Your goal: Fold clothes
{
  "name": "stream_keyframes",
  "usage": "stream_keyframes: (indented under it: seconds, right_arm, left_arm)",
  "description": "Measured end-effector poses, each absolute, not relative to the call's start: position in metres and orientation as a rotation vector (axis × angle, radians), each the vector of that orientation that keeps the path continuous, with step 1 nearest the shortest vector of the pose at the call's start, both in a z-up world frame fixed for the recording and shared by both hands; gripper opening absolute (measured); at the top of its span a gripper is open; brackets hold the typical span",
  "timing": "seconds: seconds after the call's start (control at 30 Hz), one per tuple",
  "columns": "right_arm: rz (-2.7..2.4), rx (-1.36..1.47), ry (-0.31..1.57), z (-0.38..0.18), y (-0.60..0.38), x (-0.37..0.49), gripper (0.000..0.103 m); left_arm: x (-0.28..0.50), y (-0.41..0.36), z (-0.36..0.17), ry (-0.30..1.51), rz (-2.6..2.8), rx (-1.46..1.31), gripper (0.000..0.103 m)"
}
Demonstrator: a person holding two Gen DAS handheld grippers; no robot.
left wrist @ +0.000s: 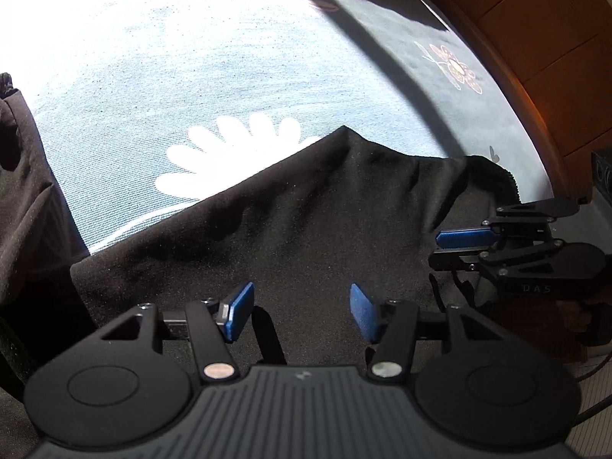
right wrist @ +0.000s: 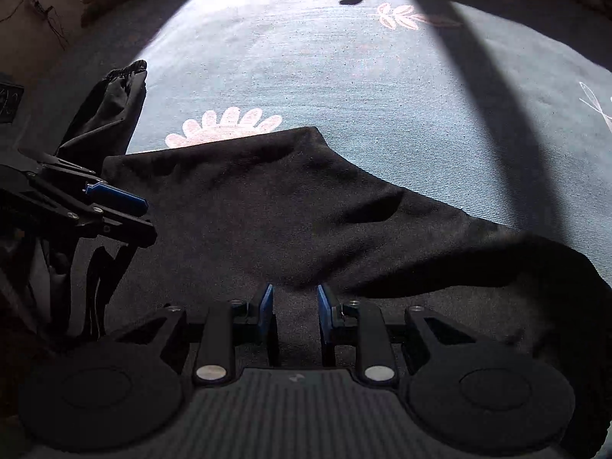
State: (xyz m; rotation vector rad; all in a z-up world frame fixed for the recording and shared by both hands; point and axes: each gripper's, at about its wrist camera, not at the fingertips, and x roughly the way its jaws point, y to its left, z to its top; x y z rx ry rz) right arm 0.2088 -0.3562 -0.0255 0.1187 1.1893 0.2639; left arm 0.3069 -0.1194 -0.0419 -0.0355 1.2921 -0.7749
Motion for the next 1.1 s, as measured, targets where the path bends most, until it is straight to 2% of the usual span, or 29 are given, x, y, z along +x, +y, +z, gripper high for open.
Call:
stream_keyframes:
  seconds: [0.23, 0.33, 0.5, 0.73, 1.1]
  right_arm:
    - [0.287, 0.070, 1.243, -0.045, -0.336, 0.177, 0.037]
    - [0.271, 0.104, 1.245, -0.044, -0.337, 0.170, 0.044]
    - [0.240, 0.101, 1.348, -0.041, -0.342, 0.147, 0.045]
    - [0.073, 0.143, 1.275, -0.029, -0.379, 0.144, 0.047]
    - [0.058, 0.145, 1.321, -0.043, -0.383, 0.128, 0.049]
  left_arm:
    - [0.255, -0.143, -0.048, 1.323, -0.947, 0.134, 0.056]
    - [0.243, -0.135, -0.057, 1.352, -0.922, 0.110, 0.056]
    - [0.240, -0.119, -0.052, 1.426, -0.866, 0.102, 0.057]
    - [0.243, -0.113, -0.048, 1.407, -0.812, 0.122, 0.057]
    - [0.219, -0.121, -0.042, 1.425, -0.826, 0.204, 0.057]
